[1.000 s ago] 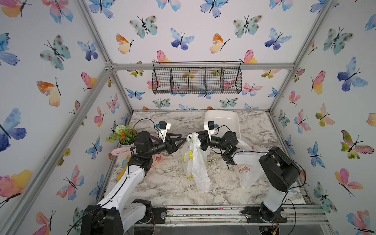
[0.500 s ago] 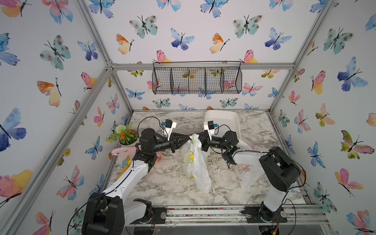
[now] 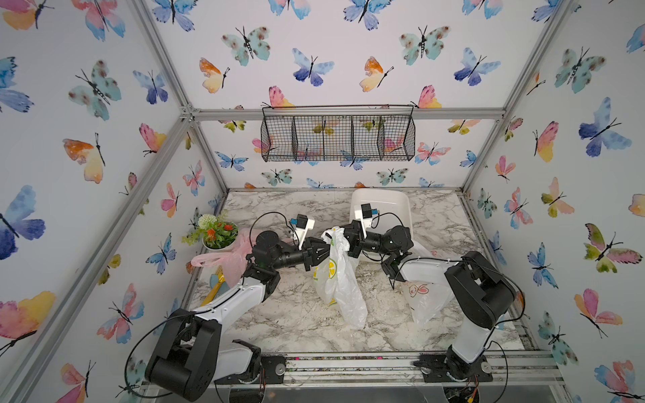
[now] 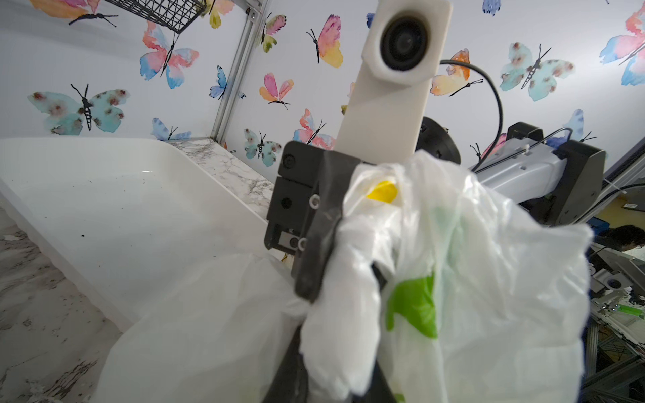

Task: Place the pears into plastic bags & tie knots
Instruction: Tie the plastic bag at the center of the board.

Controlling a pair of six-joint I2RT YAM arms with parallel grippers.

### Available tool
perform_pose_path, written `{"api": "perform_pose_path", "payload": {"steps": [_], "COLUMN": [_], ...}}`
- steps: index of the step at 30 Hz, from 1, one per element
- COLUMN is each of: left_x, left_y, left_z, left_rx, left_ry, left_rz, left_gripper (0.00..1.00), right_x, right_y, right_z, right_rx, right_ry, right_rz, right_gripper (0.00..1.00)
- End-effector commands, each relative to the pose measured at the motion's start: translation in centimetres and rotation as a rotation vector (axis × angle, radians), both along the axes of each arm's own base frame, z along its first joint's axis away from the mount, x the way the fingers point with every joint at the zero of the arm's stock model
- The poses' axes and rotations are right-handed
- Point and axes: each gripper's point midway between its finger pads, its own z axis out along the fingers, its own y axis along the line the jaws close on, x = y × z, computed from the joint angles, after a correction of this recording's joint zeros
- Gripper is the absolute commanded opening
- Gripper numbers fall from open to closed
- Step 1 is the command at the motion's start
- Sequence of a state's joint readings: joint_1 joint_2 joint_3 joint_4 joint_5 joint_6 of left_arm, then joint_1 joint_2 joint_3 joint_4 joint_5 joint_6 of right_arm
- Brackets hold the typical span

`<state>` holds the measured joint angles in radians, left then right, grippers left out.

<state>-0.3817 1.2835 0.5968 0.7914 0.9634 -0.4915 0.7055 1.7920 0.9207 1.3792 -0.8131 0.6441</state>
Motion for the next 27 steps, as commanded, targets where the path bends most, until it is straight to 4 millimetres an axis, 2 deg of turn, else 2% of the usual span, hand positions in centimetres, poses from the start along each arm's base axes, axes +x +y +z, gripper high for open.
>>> {"api": "perform_pose_path", "payload": {"steps": [1,6,10,15,18,24,27], "left_x": [0.2,-0.3,-0.8,0.7,1.4,1.3,1.5], "left_y": [-0.2,2.3,3.2,3.3,2.9,2.5,2.5], "left_z": [1.2,0.8,1.1,2.5,2.5,2.1,1.7], "left_rx": [-0.033,0.037,0.108,0.127,0.131,0.122,0.128], "left_ry": [-0.023,-0.019,-0.058,-0.079,-0.068,-0.058,-0.052], "left_rz": [0.001,0.067,0.089,0.132,0.114,0.082,0.088], "left_gripper": [0.24,0.45,0.51,0.52,0.51,0.4,0.41], "right_x": [-0.9,-0.4,-0.3,-0.4,-0.5,-0.4,-0.5], "right_y": [-0.5,-1.0,-0.8,-0.7,-0.7,-0.7,-0.7], "right_z": [2.0,1.6,1.3,1.0,1.1,1.2,1.3], "right_rx": [0.055,0.046,0.021,0.008,0.01,0.014,0.017], "right_ry": [-0.047,-0.036,-0.039,-0.033,-0.033,-0.032,-0.031], "right_rz": [0.024,0.007,0.017,0.02,0.021,0.023,0.032], "right_gripper": [0.06,0.07,0.06,0.06,0.06,0.06,0.06]}}
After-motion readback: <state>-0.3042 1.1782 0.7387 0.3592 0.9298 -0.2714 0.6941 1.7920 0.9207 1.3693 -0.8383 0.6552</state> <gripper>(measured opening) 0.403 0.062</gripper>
